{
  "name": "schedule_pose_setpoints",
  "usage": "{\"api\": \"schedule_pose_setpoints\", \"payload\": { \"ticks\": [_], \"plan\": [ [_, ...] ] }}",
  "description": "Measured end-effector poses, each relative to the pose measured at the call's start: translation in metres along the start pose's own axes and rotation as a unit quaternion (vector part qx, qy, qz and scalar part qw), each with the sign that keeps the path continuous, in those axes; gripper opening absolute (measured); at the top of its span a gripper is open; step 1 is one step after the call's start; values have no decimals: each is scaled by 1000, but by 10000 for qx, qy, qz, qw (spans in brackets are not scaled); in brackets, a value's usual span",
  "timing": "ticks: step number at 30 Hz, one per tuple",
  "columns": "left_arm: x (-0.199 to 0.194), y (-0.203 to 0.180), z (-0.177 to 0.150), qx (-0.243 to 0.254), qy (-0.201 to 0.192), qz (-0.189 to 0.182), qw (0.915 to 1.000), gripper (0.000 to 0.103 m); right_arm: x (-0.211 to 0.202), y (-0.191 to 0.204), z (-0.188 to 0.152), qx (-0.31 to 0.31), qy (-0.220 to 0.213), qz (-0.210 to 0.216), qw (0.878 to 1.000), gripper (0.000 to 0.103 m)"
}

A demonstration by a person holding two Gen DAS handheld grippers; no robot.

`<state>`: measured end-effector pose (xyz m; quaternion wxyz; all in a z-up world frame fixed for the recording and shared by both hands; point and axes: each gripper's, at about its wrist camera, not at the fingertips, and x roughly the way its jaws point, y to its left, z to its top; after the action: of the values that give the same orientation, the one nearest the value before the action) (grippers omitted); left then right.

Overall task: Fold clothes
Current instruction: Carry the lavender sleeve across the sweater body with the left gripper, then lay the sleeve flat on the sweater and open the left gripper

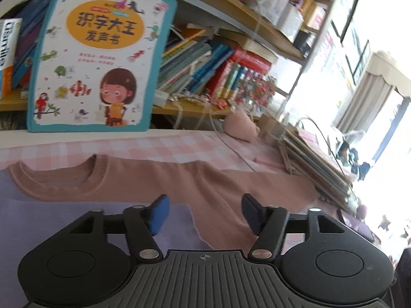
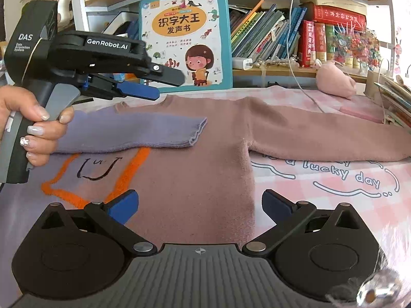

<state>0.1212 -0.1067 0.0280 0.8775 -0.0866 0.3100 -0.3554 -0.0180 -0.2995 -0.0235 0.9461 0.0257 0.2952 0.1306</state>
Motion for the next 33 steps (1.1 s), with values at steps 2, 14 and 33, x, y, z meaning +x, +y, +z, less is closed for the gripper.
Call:
{"api": "schedule_pose_setpoints", "payload": {
  "ticks": [2, 14, 33],
  "plan": [
    [-1, -6, -1, 136, 30, 18, 9999, 71, 0, 0, 0, -9, 3, -2, 10000, 103],
    [0, -12, -2, 359, 47, 116, 9993, 79, 1, 1, 1, -58, 11, -14, 10000, 103],
    [17, -47, -26, 1520, 346, 222, 9875, 86, 5, 5, 1, -192, 115, 70, 9997, 103]
  ]
}}
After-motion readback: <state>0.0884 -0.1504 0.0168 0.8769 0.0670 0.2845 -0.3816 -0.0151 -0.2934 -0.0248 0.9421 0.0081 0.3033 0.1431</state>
